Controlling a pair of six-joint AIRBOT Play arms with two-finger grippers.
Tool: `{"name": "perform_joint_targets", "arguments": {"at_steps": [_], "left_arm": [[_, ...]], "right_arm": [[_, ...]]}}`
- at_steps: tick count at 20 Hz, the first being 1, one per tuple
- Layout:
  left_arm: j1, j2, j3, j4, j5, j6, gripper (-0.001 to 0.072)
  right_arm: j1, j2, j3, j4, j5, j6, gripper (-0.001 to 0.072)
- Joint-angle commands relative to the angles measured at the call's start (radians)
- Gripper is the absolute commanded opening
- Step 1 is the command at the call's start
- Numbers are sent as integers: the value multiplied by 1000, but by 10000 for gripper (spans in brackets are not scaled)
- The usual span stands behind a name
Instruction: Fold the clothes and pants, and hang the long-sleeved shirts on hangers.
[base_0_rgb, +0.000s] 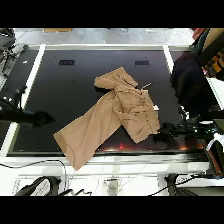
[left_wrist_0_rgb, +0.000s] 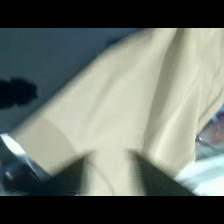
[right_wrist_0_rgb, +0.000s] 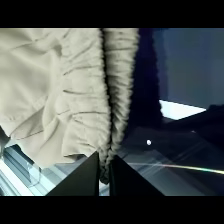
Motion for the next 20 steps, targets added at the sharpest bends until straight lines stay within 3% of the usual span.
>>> {"name": "perform_joint_targets", "arguments": {"at_steps": [1, 9, 14, 15, 19, 20], "left_arm": [[13, 50, -277, -12, 28, 0, 669], [13, 48, -463, 100, -16, 0, 637], [11, 25, -494, 69, 95, 1, 632], [6, 11, -497, 39, 124, 6, 564], [-51, -63, -502, -73, 227, 39, 539], [-78, -86, -501, -95, 256, 55, 436]], "right_arm": [[0, 4, 0, 24, 4, -16, 33], [0, 4, 0, 24, 4, -16, 34], [0, 4, 0, 25, 4, -15, 34], [0, 4, 0, 25, 4, -14, 34], [0, 4, 0, 26, 8, -14, 34], [0, 4, 0, 27, 13, -14, 34]]}}
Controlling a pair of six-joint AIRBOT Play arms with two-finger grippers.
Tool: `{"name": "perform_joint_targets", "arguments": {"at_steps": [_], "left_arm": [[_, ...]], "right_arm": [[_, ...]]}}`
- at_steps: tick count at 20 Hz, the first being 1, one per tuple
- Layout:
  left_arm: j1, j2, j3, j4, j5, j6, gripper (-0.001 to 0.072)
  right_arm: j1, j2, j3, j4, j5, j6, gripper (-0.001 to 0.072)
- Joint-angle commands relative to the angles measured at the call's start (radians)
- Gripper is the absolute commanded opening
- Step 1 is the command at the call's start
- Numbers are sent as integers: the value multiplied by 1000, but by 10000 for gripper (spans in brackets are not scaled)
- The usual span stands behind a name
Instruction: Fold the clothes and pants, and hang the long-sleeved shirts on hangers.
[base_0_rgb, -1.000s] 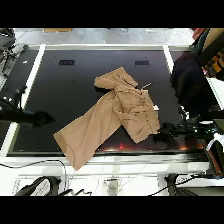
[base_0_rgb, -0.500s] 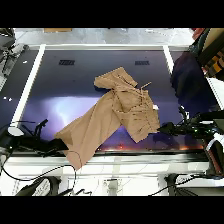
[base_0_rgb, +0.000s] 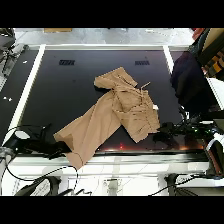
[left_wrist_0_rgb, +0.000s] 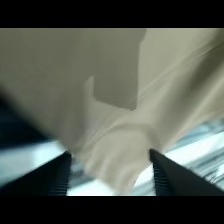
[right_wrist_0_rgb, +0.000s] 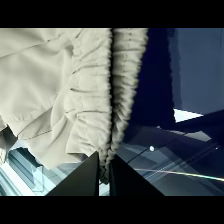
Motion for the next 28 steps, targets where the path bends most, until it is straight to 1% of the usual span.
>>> {"name": "perform_joint_targets", "arguments": {"at_steps": [1, 2, 3, 4, 6, 10, 12, 14, 15, 17, 19, 20, 22, 25, 28], "left_arm": [[-70, -70, -4, -83, 135, 36, 286], [-92, -85, -3, -98, 163, 37, 157], [-108, -95, 3, -115, 190, 39, 49], [-113, -97, 18, -114, 204, 43, 12], [-98, -95, 90, -102, 201, 51, 11], [-5, -94, 353, -62, 208, 51, 11], [50, -94, 472, 8, 237, 51, 11], [100, -94, 542, 42, 286, 53, 11], [125, -94, 563, 45, 327, 53, 11], [163, -94, 574, 58, 420, 58, 12], [198, -95, 574, 66, 484, 115, 12], [211, -95, 574, 93, 513, 132, 12], [230, -95, 574, 189, 558, 132, 12], [237, -102, 574, 335, 578, 132, 12], [237, -111, 574, 447, 579, 132, 12]], "right_arm": [[0, 1, 0, 6, 11, 1, 34], [0, 1, 0, 14, 17, 1, 34], [0, 1, 0, 22, 21, 1, 34], [0, 1, 0, 32, 22, 1, 33], [2, 1, 14, 45, 28, 1, 33], [3, 14, 116, 74, 60, 11, 32], [3, 49, 182, 96, 45, 32, 32], [2, 98, 254, 82, 10, 68, 32], [2, 121, 292, 56, -12, 89, 31], [2, 161, 374, -32, -67, 175, 32], [2, 190, 452, -146, -93, 262, 32], [2, 198, 483, -203, -92, 286, 32], [2, 215, 519, -333, -89, 340, 32], [2, 227, 522, -489, -69, 431, 32], [2, 227, 522, -540, -36, 491, 32]]}}
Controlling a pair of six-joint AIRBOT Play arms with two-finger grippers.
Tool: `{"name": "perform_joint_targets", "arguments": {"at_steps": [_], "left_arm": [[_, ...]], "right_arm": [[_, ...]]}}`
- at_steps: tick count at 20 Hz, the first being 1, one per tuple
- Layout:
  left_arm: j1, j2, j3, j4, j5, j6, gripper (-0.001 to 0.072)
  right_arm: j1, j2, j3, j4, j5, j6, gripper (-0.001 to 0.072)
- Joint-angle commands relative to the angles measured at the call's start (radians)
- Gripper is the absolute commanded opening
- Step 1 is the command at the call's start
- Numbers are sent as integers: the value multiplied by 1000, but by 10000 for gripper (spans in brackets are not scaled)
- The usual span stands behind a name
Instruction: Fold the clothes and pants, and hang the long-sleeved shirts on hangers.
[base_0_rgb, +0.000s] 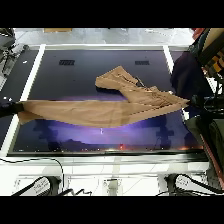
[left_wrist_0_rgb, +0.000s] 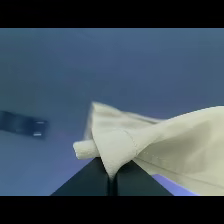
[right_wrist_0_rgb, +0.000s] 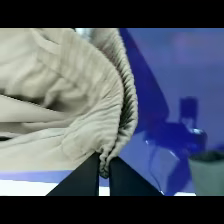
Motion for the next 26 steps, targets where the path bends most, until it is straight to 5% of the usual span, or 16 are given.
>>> {"name": "perform_joint_targets", "arguments": {"at_steps": [1, 5, 12, 13, 15, 18, 21, 26], "left_arm": [[7, -8, 2, 185, 28, 5, 11], [7, -10, 1, 249, 16, 5, 12], [-4, -128, -25, 223, 23, 4, 15], [-5, -134, -25, 207, 35, 3, 65], [-2, -127, -25, 201, 36, -18, 634], [64, -114, -19, 199, 4, -113, 647], [176, -105, -21, 190, -113, -107, 637], [434, -178, -23, -207, -402, 136, 571]], "right_arm": [[0, 7, 11, -116, 35, 102, 32], [0, 17, -3, -137, 126, 119, 31], [0, 130, -265, -174, 42, 119, 32], [0, 129, -281, -171, 41, 119, 32], [0, 129, -287, -157, 38, 119, 32], [0, 129, -286, -129, 35, 119, 33], [0, 129, -286, -127, 34, 119, 33], [0, 129, -286, -126, 35, 119, 33]]}}
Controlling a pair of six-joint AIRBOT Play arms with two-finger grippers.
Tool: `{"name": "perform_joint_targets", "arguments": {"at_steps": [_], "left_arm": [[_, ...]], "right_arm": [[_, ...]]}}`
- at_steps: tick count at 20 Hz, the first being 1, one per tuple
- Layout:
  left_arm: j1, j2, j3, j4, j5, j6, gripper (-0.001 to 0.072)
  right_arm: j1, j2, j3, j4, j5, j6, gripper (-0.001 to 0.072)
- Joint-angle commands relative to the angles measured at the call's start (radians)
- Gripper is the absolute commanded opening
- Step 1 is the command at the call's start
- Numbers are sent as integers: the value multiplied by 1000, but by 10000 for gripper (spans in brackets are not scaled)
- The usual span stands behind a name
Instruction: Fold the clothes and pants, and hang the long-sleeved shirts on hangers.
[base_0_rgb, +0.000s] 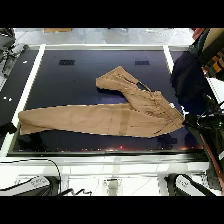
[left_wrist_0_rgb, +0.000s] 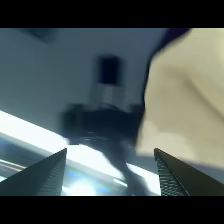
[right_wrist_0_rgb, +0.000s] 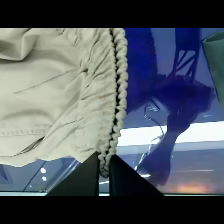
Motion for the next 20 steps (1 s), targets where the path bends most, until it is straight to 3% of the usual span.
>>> {"name": "perform_joint_targets", "arguments": {"at_steps": [1, 3, 8, 10, 11, 12, 14, 18, 20], "left_arm": [[163, -69, -1, -272, -208, 126, 582], [189, -132, -1, -314, -253, 127, 580], [138, -232, 0, -498, -189, 189, 574], [103, -237, 0, -509, -126, 184, 419], [93, -237, 0, -534, -113, 185, 260], [84, -236, 2, -558, -112, 186, 18], [78, -227, 20, -576, -113, 181, 10], [79, -186, 233, -545, -206, 31, 8], [78, -166, 370, -431, -287, -42, 8]], "right_arm": [[0, 1, -1, 10, 0, 0, 33], [0, 1, -1, 32, 0, 0, 33], [0, 1, -1, 55, 0, 0, 33], [0, 1, -1, 55, 5, 0, 33], [0, 1, -1, 55, 9, 0, 33], [0, 1, -1, 55, 8, 0, 33], [0, 1, 0, 49, 5, 1, 33], [0, 33, 9, 43, 7, 66, 32], [0, 65, 37, 23, 24, 94, 32]]}}
